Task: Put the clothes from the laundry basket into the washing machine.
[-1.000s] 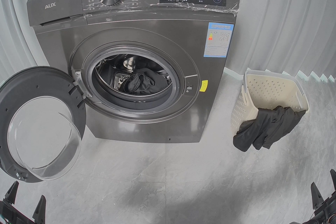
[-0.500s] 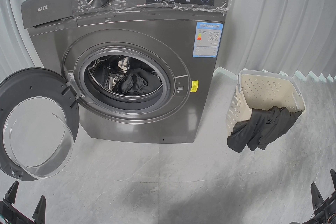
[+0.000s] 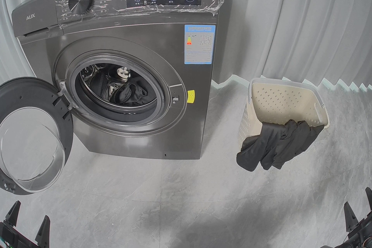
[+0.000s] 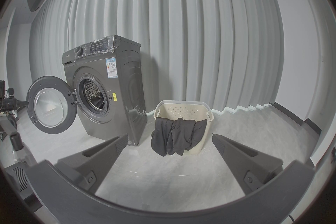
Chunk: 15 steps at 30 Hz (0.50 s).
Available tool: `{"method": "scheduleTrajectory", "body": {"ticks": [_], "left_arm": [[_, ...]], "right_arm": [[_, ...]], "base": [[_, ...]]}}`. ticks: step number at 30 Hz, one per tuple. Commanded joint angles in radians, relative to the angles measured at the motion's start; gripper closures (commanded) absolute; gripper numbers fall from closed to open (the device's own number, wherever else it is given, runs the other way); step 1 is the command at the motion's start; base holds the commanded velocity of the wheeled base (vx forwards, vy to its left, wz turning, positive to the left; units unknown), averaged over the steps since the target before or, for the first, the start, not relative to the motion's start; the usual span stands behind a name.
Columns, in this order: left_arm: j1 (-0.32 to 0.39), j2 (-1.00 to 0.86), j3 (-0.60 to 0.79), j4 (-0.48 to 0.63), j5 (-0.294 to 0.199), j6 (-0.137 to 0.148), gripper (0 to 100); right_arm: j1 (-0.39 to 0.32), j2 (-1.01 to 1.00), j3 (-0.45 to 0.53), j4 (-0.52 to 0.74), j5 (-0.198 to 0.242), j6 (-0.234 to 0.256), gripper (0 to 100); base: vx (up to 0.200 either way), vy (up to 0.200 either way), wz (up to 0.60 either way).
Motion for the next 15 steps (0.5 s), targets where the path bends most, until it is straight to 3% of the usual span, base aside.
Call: {"method": "scheduleTrajectory", "body": {"ticks": [1, 9, 15], "left_arm": [[0.000, -0.015, 0.016, -0.001, 0.000, -0.004, 0], [0.000, -0.015, 0.016, -0.001, 0.000, 0.002, 0], [0.000, -0.015, 0.016, -0.002, 0.000, -0.001, 0]], "right_arm": [[0.000, -0.010, 0.018, 0.000, 0.000, 0.000, 0], [0.000, -0.010, 0.018, 0.000, 0.000, 0.000, 0], [0.000, -0.010, 0.018, 0.000, 0.000, 0.000, 0]], "base": [[0.000, 0.000, 0.00], [0.000, 0.000, 0.00], [0.000, -0.200, 0.00]]}}
